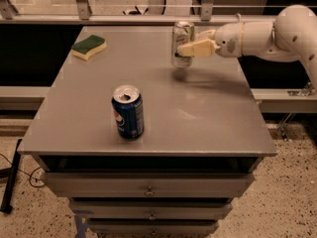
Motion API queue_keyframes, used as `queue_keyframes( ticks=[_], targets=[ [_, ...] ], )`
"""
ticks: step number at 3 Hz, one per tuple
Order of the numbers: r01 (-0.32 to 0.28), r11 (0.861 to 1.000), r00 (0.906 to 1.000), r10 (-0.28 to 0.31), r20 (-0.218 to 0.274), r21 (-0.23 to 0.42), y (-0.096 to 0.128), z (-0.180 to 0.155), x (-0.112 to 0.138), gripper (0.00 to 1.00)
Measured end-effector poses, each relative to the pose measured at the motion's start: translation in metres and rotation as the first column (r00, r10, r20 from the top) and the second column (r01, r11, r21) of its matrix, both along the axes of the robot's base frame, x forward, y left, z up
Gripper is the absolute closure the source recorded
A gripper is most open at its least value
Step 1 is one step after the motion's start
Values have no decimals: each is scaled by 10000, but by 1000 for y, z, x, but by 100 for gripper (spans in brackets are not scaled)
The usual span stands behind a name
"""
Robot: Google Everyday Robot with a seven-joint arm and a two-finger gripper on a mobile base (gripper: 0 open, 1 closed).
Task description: Move 7up can near pepsi can
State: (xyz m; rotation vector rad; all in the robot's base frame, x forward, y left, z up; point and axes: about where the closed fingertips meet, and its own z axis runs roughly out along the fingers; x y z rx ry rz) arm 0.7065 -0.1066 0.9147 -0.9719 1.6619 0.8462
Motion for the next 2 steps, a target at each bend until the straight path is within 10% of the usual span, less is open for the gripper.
queue_keyframes(
  ticks=[2],
  targets=[
    [-1982, 9757, 9777, 2036, -524, 933, 10, -23, -133, 100]
  ],
)
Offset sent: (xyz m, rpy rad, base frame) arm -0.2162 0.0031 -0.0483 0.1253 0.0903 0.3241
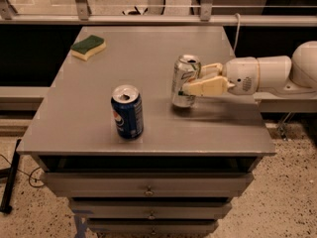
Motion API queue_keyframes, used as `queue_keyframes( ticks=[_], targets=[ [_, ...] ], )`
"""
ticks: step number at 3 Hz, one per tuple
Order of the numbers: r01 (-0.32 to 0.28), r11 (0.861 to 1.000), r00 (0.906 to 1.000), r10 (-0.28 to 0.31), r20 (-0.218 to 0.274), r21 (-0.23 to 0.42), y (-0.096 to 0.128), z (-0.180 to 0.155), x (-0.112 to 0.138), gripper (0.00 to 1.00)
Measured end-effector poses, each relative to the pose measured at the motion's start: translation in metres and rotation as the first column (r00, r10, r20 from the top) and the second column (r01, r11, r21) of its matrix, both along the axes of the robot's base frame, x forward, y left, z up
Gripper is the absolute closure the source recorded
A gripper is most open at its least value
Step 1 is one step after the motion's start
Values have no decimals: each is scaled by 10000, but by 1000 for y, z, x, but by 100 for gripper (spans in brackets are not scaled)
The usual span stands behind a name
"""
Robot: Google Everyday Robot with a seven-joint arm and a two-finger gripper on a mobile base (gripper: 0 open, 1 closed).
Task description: Move 7up can near pepsi can
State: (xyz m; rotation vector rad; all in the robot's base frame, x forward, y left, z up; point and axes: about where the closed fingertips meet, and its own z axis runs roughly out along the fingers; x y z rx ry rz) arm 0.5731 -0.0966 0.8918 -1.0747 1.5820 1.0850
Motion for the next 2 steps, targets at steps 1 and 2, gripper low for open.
queue_keyframes(
  ticks=[1, 2],
  targets=[
    [-1080, 9941, 9942, 1080, 10, 63, 10, -14, -45, 100],
    [-2024, 9793, 9790, 2025, 233, -90, 27, -23, -74, 100]
  ],
)
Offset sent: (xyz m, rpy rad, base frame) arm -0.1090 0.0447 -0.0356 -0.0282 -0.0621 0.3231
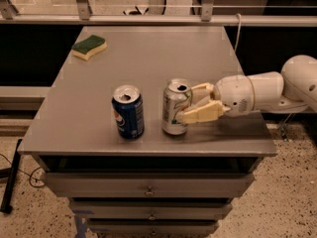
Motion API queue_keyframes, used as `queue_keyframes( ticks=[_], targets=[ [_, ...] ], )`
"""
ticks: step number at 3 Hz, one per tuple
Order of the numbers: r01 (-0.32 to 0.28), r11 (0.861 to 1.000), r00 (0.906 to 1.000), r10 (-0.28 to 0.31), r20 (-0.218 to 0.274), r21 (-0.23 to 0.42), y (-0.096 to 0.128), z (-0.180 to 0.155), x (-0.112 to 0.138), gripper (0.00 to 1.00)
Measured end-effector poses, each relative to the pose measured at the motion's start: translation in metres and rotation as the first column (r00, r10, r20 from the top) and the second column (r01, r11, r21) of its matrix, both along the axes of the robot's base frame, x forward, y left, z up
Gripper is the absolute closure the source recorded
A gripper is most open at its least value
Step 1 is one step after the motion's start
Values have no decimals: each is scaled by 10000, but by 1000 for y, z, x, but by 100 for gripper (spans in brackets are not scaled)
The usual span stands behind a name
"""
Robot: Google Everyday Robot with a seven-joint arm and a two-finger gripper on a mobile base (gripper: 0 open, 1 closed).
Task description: Move 7up can near pepsi can
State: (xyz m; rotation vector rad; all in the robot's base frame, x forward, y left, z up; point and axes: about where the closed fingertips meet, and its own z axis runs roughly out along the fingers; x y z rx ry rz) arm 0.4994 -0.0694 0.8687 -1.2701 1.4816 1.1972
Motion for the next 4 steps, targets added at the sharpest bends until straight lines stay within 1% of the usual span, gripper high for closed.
queue_keyframes(
  ticks=[1, 2, 3, 4],
  targets=[
    [-750, 9972, 9961, 751, 456, -38, 19, -4, -14, 100],
    [-797, 9968, 9956, 799, 489, -42, 20, -4, -15, 100],
    [-843, 9964, 9947, 845, 586, -60, 21, -4, -15, 82],
    [-843, 9964, 9947, 845, 588, -60, 21, -4, -15, 59]
  ],
)
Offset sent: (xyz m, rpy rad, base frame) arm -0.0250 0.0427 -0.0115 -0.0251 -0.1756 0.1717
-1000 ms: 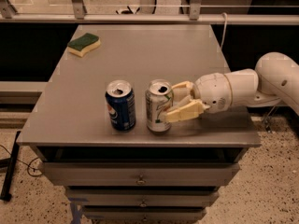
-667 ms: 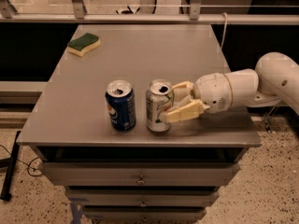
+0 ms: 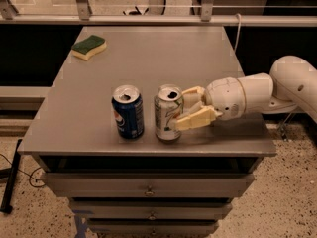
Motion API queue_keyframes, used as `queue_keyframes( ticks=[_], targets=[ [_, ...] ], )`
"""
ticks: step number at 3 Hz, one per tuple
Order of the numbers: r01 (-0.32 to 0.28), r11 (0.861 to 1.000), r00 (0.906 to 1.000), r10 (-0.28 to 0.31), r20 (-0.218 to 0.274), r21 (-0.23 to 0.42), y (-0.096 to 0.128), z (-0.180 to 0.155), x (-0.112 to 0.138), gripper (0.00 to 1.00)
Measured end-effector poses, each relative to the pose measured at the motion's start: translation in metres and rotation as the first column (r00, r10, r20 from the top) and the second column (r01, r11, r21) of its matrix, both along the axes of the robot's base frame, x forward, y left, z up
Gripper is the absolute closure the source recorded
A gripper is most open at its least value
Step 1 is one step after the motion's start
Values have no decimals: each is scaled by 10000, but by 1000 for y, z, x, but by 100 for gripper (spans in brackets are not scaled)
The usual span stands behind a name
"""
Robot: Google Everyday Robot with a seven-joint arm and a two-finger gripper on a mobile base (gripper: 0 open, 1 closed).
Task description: Move 7up can near pepsi can
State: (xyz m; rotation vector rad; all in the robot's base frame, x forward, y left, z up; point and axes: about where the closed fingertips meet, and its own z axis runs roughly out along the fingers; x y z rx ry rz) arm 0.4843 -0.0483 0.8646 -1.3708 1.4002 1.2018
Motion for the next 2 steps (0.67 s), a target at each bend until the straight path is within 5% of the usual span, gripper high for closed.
queue_keyframes(
  ticks=[2],
  targets=[
    [-1, 10000, 10000, 1, 3, 0, 0, 0, 0, 12]
  ],
)
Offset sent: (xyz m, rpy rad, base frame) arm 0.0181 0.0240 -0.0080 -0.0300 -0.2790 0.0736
